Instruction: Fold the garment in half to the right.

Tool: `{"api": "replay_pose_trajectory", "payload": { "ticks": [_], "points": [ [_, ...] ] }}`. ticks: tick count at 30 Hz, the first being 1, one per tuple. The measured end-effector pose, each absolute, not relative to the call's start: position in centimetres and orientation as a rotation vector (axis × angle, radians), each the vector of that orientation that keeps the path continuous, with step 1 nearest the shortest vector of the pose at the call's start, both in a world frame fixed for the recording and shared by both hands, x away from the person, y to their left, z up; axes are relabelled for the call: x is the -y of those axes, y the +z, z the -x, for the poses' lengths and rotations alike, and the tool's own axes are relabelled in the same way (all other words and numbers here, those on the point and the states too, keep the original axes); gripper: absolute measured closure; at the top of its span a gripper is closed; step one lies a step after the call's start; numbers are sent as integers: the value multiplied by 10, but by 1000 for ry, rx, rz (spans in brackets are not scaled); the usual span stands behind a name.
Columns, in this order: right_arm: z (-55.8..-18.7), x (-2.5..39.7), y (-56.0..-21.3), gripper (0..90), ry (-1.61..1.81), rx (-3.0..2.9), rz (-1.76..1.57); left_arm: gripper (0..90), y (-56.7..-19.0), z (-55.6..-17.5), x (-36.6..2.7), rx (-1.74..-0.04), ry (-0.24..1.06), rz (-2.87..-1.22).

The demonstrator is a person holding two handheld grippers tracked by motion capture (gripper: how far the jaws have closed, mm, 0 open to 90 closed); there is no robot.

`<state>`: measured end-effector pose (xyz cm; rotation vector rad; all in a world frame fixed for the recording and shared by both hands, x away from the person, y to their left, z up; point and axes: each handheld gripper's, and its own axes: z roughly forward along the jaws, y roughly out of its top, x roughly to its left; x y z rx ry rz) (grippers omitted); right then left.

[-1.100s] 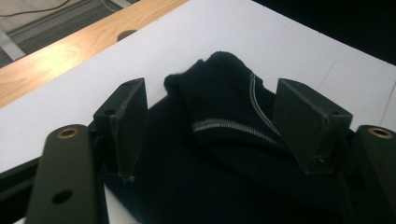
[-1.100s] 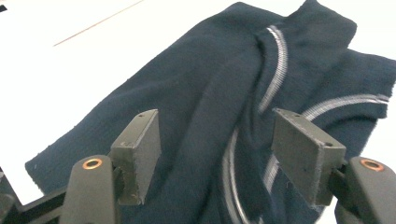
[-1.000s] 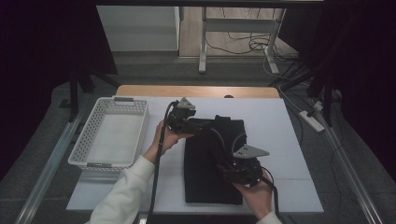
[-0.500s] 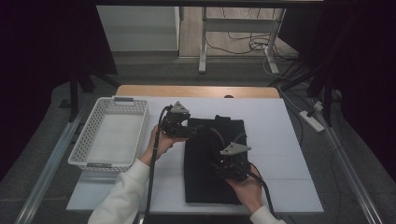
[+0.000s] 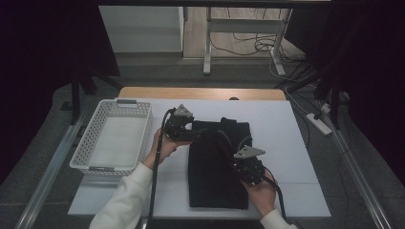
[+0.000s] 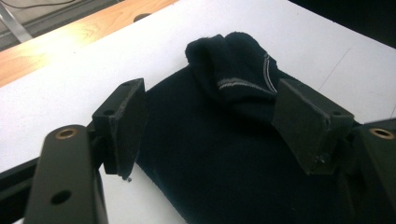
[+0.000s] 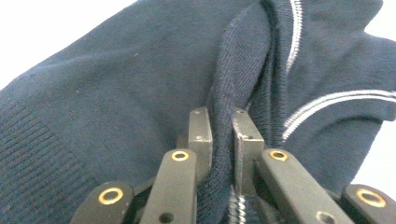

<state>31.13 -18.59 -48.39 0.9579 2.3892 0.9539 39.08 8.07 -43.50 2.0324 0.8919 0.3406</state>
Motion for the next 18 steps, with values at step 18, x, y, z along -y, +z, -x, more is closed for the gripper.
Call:
{"api": "replay_pose_trajectory", "payload": {
  "ticks": [18],
  "points": [
    [-305, 229, -480, 546, 1005, -2303, -1112, 271, -439, -393, -84, -904, 331, -2045]
  ]
}}
